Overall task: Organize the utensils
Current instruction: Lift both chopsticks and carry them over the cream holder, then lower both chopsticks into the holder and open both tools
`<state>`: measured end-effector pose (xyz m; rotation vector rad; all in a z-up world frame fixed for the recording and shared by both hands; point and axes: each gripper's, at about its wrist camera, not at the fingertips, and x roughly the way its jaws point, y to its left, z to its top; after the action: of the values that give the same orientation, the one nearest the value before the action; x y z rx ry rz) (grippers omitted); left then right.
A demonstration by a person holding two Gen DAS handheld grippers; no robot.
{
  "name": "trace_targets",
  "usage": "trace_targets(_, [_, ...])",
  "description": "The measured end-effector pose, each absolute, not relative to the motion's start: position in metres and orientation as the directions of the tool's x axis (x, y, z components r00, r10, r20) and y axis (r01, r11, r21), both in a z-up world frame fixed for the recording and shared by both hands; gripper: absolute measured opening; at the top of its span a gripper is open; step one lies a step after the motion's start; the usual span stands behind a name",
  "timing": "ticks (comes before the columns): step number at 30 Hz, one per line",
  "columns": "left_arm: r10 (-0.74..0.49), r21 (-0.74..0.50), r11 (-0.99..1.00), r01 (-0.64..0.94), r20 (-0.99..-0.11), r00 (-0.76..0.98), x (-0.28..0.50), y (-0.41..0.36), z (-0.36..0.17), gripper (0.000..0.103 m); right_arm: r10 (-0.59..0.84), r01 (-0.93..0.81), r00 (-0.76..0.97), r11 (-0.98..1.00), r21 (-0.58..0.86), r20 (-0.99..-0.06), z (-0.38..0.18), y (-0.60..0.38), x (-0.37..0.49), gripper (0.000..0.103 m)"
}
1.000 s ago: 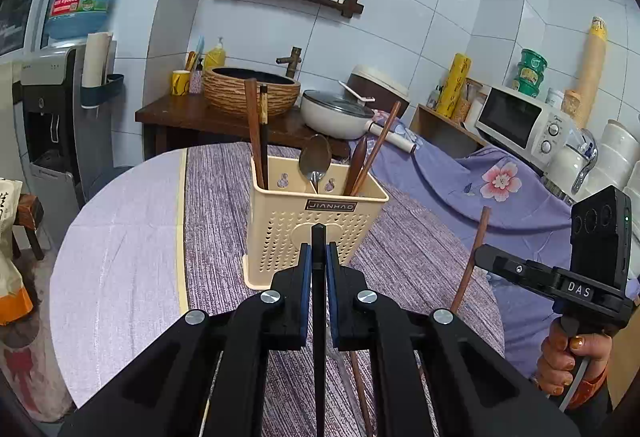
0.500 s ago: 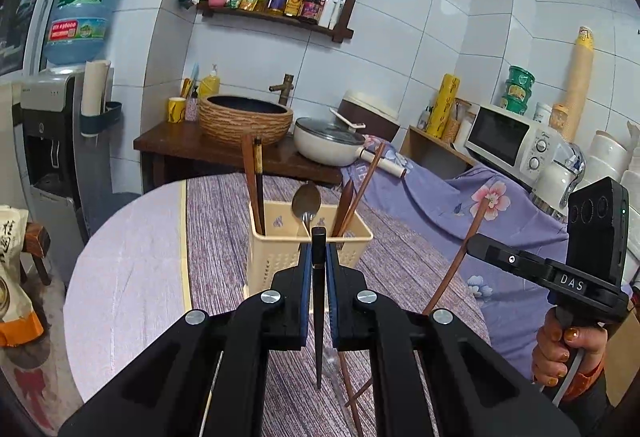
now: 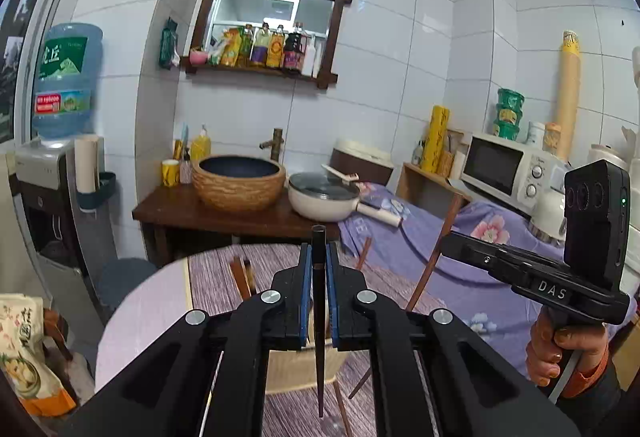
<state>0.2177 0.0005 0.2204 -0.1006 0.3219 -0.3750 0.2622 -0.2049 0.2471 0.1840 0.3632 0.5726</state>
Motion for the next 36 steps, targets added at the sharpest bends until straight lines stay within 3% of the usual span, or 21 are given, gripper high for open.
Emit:
trace_targets(12, [-0.274, -0.146, 0.959, 0.245, -0.234, 0.933, 0.269, -0.005, 0.258, 0.007, 0.475, -0.436, 0.848, 0.877, 0.200, -0.234, 0.284, -0.195, 0.314, 0.007])
trace_targets(23, [-0.233, -0.141, 0.971, 0.194, -0.364, 0.902, 0.307, -0.015, 0.177, 0.007, 0.452, -0.399, 0.811, 0.892, 0.212, -0.372, 0.198, -0.172, 0.351, 0.007])
trace_targets(33, [-0.219, -0.150, 0.974, 0.168, -0.453, 0.864, 0.324, -0.012, 0.124, 0.007, 0.440, -0.377, 0.794, 0.898, 0.227, -0.419, 0.159, -0.168, 0.357, 0.007])
trace_targets(36, [-0.201, -0.130, 0.979, 0.159, -0.445, 0.873, 0.324, -0.012, 0.120, 0.007, 0.436, -0.370, 0.792, 0.900, 0.232, -0.427, 0.154, -0.170, 0.359, 0.007])
